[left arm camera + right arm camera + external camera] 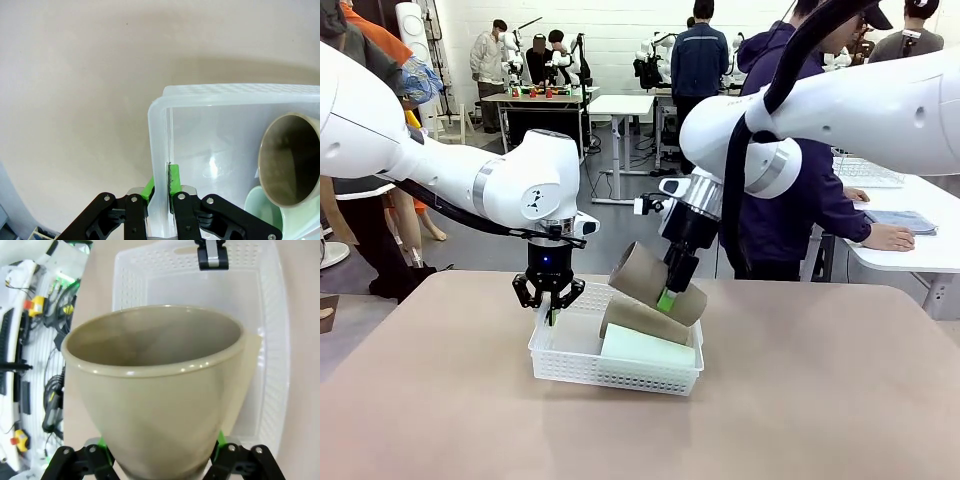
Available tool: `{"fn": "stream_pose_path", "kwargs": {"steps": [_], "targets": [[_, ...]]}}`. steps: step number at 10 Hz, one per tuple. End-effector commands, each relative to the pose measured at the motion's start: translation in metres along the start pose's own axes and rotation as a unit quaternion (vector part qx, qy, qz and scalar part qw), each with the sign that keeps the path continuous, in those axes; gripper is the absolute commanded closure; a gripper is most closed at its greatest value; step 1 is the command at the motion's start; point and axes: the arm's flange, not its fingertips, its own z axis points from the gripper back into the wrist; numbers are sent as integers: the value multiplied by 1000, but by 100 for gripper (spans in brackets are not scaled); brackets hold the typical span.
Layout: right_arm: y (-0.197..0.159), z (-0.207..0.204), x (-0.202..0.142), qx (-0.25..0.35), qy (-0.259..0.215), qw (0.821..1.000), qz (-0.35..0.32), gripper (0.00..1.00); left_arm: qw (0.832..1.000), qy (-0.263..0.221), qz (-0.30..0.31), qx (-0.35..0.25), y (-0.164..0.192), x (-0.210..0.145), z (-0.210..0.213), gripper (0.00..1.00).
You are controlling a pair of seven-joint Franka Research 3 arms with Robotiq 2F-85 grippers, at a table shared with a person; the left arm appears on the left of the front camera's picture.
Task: Clean and organize the cups into the basket.
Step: Pick up the Reusable plastic cup from the right side of the table and stack it inside the Organizing basket in the center of the table.
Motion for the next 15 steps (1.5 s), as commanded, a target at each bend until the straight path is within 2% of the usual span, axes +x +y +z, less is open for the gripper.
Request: {"fn": "stream_pose_path", "kwargs": {"steps": [1,5,6,9,11,15], "targets": [[-12,-10,3,7,24,1000,9,18,1000,-3,1,0,1,0,2,100],[-30,-31,10,27,26,999,12,18,1000,-3,1,0,1,0,2,100],[-30,-31,10,29,25,999,14,0,1000,-3,1,0,1,0,2,100],[-21,-22,11,18,22,999,21,0,1000,-3,1,0,1,0,2,100],[8,18,-3,-24,-14,999,36,0,1000,-3,1,0,1,0,2,100],[102,112,-93,-130,-140,980,64,0,1000,-3,1,0,1,0,2,100]]}}
